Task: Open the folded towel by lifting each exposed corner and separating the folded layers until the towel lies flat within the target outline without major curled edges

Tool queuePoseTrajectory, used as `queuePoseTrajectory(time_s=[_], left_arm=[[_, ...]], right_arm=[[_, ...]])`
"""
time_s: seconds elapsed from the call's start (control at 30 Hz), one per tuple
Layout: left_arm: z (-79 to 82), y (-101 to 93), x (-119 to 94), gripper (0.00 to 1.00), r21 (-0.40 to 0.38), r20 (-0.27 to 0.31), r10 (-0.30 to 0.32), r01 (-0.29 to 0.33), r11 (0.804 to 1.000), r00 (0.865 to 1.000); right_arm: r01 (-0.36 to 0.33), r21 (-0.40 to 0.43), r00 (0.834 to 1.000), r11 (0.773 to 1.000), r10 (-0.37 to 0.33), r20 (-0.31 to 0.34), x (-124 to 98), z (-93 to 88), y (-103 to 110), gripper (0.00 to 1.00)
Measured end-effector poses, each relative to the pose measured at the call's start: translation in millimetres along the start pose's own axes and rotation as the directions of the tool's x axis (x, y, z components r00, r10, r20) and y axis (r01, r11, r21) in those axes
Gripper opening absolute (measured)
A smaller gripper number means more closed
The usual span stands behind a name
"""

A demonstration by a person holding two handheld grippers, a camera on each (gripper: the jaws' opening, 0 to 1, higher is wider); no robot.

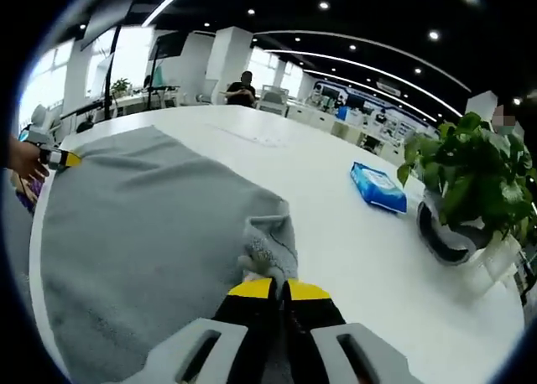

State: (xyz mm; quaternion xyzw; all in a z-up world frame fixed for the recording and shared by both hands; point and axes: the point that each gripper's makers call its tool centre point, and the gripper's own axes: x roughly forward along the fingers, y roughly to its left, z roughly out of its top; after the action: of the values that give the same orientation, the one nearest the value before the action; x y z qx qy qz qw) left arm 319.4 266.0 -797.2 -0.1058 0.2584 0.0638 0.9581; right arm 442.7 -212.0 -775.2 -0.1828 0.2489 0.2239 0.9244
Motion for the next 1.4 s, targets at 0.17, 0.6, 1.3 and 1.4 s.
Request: queuePoseTrajectory(time_s=[0.17, 0.6, 1.3, 1.4], left_arm=[[0.1, 0.2, 0, 0.03, 0.0, 0.0, 0.002, -0.002, 1.0, 1.0], [0.1, -0.3, 1, 0.03, -0.007, 0.002, 0.003, -0.003, 1.0, 1.0], [-0.3, -0.5, 0, 0.03, -0.013, 0.012, 0.006, -0.006, 1.0, 1.0], [-0.3, -1.2, 0, 0.03, 0.005, 0.012, 0.008, -0.009, 1.0, 1.0]], right_arm=[[0.091, 0.013, 0.996, 0.996, -0.091, -0.017, -4, -8.7, -34, 0.02], [0.187, 0.073, 0.982, 0.98, -0.185, -0.032, -8, -17.3, -78, 0.0], [-0.021, 0.11, 0.999, 0.994, 0.026, -0.043, -8, -5.6, 4, 0.05], [-0.027, 0.205, 0.997, 0.978, 0.04, -0.063, -12, -11.9, 15, 0.1]])
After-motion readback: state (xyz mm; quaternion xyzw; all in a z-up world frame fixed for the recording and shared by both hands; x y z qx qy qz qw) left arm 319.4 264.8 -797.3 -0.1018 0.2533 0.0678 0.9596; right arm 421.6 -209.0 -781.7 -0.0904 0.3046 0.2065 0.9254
